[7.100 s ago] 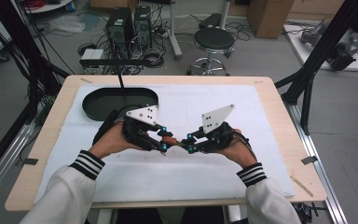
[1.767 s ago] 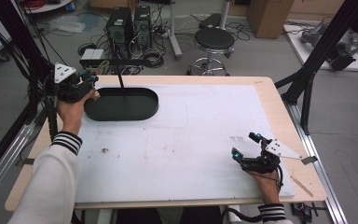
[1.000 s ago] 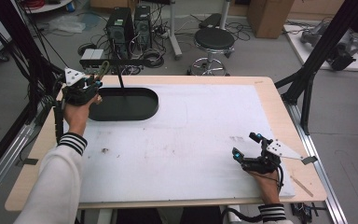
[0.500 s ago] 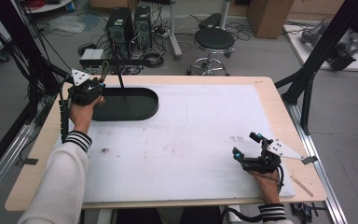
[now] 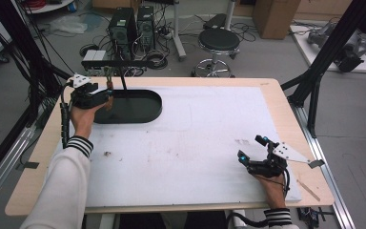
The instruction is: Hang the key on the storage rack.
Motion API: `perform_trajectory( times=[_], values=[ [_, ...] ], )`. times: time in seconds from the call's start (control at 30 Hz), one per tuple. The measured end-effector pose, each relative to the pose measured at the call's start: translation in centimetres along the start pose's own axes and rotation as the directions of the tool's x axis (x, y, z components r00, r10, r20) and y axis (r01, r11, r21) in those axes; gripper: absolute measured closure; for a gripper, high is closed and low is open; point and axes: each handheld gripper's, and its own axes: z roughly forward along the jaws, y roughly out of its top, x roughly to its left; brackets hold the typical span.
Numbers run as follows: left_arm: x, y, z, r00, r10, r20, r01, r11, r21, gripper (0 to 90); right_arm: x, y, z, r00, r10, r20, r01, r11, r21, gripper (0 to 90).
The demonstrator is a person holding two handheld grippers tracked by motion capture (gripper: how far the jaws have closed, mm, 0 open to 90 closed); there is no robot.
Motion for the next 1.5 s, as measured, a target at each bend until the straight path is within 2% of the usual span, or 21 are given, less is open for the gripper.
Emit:
perform_trajectory(
  times=[0.07, 0.13, 0.17, 0.2, 0.23, 0.27, 0.33, 0.5, 0.57, 0.67, 0.73, 0.77, 0.83, 0.97, 1.0, 1.03, 1.1, 1.17, 1.23, 1.4, 1.5],
  values=[
    [-0.2, 0.1, -0.5, 0.9988, 0.006, 0.049, -0.005, 0.9999, -0.01, 17.8, -0.1, 0.0, 0.0, 1.0, 0.003, 0.002, -0.003, 1.0, 0.0, 0.4],
    [-0.4, -0.1, -1.6, 0.992, 0.022, 0.124, -0.012, 0.9969, -0.077, 15.9, -0.1, 0.0, 0.0, 1.0, 0.007, 0.006, -0.007, 1.0, -0.008, 0.4],
    [-0.6, -0.3, -2.2, 0.9873, 0.024, 0.157, -0.006, 0.9938, -0.111, 14.2, -0.1, 0.0, 0.0, 1.0, 0.004, 0.008, -0.004, 1.0, -0.008, 0.4],
    [-0.8, -0.6, -2.9, 0.9789, 0.02, 0.204, 0.003, 0.9936, -0.113, 9.8, 0.1, -0.1, -0.1, 0.9998, -0.015, 0.016, 0.015, 1.0, -0.017, 0.4],
    [-0.9, -0.8, -3.3, 0.9725, 0.023, 0.232, 0.002, 0.9941, -0.108, 9.8, 0.1, -0.1, -0.1, 0.9998, -0.015, 0.016, 0.015, 1.0, -0.017, 0.3],
    [-1.2, -1.1, -3.8, 0.9672, 0.036, 0.252, -0.009, 0.9943, -0.106, 8.2, 0.2, -0.1, -0.1, 0.9998, -0.014, 0.017, 0.014, 1.0, -0.014, 0.4],
    [-1.8, -2.2, -5.4, 0.9565, 0.064, 0.285, -0.024, 0.9895, -0.143, 5.2, 0.4, -0.1, -0.2, 0.9993, -0.028, 0.025, 0.028, 0.999, -0.022, 0.4],
    [-3.0, -5.4, -8.3, 0.9377, 0.115, 0.328, -0.049, 0.9781, -0.202, 1.7, 0.8, -0.3, -0.5, 0.9969, -0.071, 0.034, 0.073, 0.996, -0.057, 0.4],
    [-3.3, -7.2, -9.4, 0.9362, 0.104, 0.336, -0.03, 0.9752, -0.22, 1.7, 0.9, -0.4, -0.6, 0.9964, -0.078, 0.033, 0.08, 0.995, -0.065, 0.4],
    [-3.7, -9.4, -10.6, 0.9414, 0.119, 0.316, -0.038, 0.9669, -0.252, 1.7, 0.9, -0.4, -0.6, 0.9956, -0.087, 0.034, 0.09, 0.993, -0.075, 0.4],
    [-3.7, -10.5, -11.1, 0.9417, 0.115, 0.316, -0.037, 0.9695, -0.242, 1.7, 0.9, -0.4, -0.6, 0.9958, -0.085, 0.032, 0.087, 0.993, -0.074, 0.4],
    [-3.7, -10.9, -11.4, 0.9396, 0.115, 0.322, -0.034, 0.9687, -0.246, 1.7, 0.9, -0.4, -0.6, 0.9958, -0.085, 0.034, 0.087, 0.993, -0.076, 0.4],
    [-3.7, -11.4, -11.9, 0.9405, 0.117, 0.319, -0.033, 0.9662, -0.256, 1.7, 0.9, -0.4, -0.6, 0.9958, -0.085, 0.034, 0.088, 0.993, -0.076, 0.3],
    [-3.9, -12.3, -13.0, 0.9362, 0.122, 0.329, -0.023, 0.9571, -0.289, 1.7, 1.0, -0.5, -0.7, 0.9949, -0.093, 0.038, 0.096, 0.992, -0.08, 0.4],
    [-3.9, -12.5, -13.2, 0.9374, 0.118, 0.328, -0.018, 0.956, -0.293, 1.7, 1.0, -0.5, -0.7, 0.9947, -0.095, 0.039, 0.098, 0.992, -0.082, 0.4],
    [-3.9, -12.7, -13.4, 0.9359, 0.11, 0.335, -0.007, 0.9558, -0.294, 1.7, 1.0, -0.5, -0.7, 0.9946, -0.096, 0.039, 0.099, 0.992, -0.084, 0.4],
    [-4.0, -13.1, -13.5, 0.9357, 0.112, 0.334, -0.014, 0.9595, -0.281, 1.7, 1.1, -0.5, -0.8, 0.9951, -0.091, 0.039, 0.094, 0.992, -0.087, 0.4],
    [-4.0, -13.4, -13.8, 0.9354, 0.118, 0.333, -0.016, 0.9555, -0.294, 1.7, 1.0, -0.5, -0.8, 0.9944, -0.098, 0.039, 0.101, 0.991, -0.091, 0.4],
    [-4.1, -13.4, -13.8, 0.9335, 0.122, 0.337, -0.019, 0.9558, -0.293, 1.7, 1.1, -0.5, -0.8, 0.9945, -0.098, 0.039, 0.101, 0.991, -0.092, 0.3],
    [-4.1, -13.5, -13.8, 0.9373, 0.122, 0.326, -0.025, 0.9575, -0.287, 1.7, 1.0, -0.5, -0.8, 0.9944, -0.098, 0.038, 0.101, 0.99, -0.093, 0.4],
    [-4.1, -13.6, -13.9, 0.9381, 0.124, 0.324, -0.022, 0.9531, -0.302, 1.7, 1.1, -0.6, -0.8, 0.9948, -0.094, 0.038, 0.097, 0.991, -0.091, 0.4]
  ],
)
